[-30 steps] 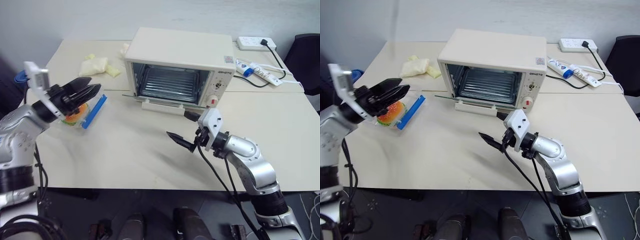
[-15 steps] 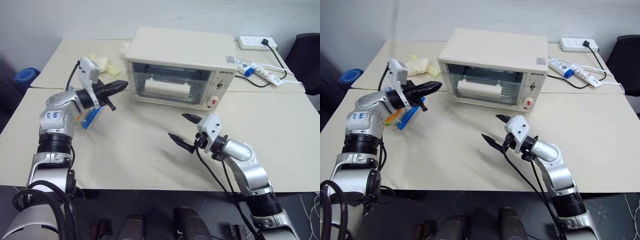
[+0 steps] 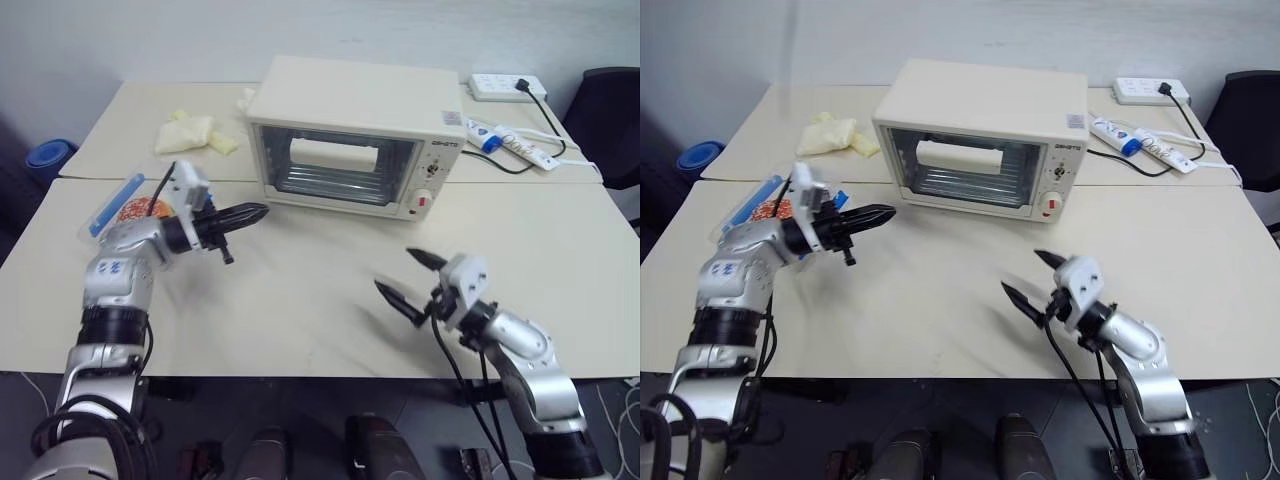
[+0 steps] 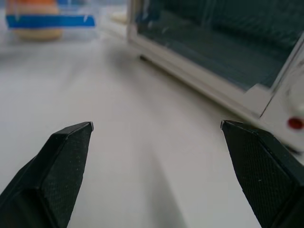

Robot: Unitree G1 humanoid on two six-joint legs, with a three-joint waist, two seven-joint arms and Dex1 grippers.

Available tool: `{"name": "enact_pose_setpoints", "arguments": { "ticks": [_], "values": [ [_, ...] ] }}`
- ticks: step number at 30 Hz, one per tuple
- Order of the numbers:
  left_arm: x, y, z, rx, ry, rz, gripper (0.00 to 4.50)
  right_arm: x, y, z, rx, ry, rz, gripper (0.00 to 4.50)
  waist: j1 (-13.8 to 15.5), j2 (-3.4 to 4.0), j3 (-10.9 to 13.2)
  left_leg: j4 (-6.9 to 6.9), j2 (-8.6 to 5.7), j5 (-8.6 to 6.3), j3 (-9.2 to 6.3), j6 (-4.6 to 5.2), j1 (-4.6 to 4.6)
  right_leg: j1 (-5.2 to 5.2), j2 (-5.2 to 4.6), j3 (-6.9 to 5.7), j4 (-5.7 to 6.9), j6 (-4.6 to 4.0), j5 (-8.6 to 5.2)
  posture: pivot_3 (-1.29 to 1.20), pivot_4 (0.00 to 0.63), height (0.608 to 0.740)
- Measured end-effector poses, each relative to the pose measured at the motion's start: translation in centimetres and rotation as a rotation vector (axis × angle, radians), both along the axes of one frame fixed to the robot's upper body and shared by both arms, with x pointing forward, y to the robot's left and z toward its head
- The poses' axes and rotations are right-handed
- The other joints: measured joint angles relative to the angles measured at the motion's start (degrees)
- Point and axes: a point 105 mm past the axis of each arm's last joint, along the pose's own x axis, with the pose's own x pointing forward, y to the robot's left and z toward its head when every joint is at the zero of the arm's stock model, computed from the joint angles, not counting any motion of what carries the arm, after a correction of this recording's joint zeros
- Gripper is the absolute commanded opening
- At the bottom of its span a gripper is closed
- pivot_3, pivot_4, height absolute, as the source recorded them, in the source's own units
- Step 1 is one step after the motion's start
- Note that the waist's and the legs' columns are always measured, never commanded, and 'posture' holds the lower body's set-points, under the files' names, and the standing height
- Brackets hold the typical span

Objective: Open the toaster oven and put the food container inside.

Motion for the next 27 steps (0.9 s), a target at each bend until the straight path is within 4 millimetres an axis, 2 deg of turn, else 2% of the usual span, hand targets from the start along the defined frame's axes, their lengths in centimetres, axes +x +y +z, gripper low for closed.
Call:
{"name": "enact_pose_setpoints", "arguments": {
  "ticks": [3,6,10,14,22,27],
  "values": [
    [-1.3,1.5,-0.1,-0.022,-0.012,0.044,0.02,1.5,0.7,3.0,0.027,-0.061,0.011,4.5,0.2,0.0,0.0,-0.01,0.01,-0.01,-0.05,-0.03,-0.05,-0.03,-0.01,-0.03,-0.04,-0.02,-0.01,0.0,0.15,0.74],
    [-2.6,2.5,0.3,-0.065,-0.01,0.075,0.02,3.1,1.1,5.1,0.042,-0.089,0.015,4.5,0.3,0.0,0.0,-0.01,-0.02,-0.03,-0.08,0.0,-0.07,0.02,-0.08,-0.05,-0.16,-0.02,-0.01,0.0,0.15,0.74],
    [-3.5,2.8,0.4,-0.102,0.001,0.098,0.81,4.6,1.6,6.3,0.058,-0.092,0.02,4.5,0.7,0.0,0.0,-0.02,-0.09,-0.05,-0.13,0.03,-0.09,0.05,-0.15,-0.09,-0.22,-0.02,-0.01,0.0,0.15,0.74],
    [-4.1,2.9,0.4,-0.111,-0.009,0.136,2.0,5.7,2.1,6.5,0.054,-0.077,0.033,4.5,0.4,0.0,0.0,-0.05,-0.1,-0.06,-0.12,0.05,-0.1,0.05,-0.16,-0.09,-0.25,-0.02,-0.01,0.0,0.15,0.74],
    [-4.6,2.8,1.0,-0.167,-0.026,0.166,2.0,6.0,4.2,6.8,0.066,-0.085,0.111,4.5,0.1,0.0,0.0,-0.07,-0.09,-0.05,-0.09,0.04,-0.09,0.03,-0.13,-0.08,-0.23,-0.01,-0.01,0.0,0.15,0.74],
    [-4.6,3.0,0.4,-0.184,-0.005,0.192,2.0,5.4,5.1,7.0,0.061,-0.12,0.155,4.5,0.1,0.0,0.0,-0.1,-0.08,-0.05,-0.09,0.04,-0.08,0.03,-0.13,-0.08,-0.25,-0.01,-0.01,0.0,0.15,0.74]
  ]
}}
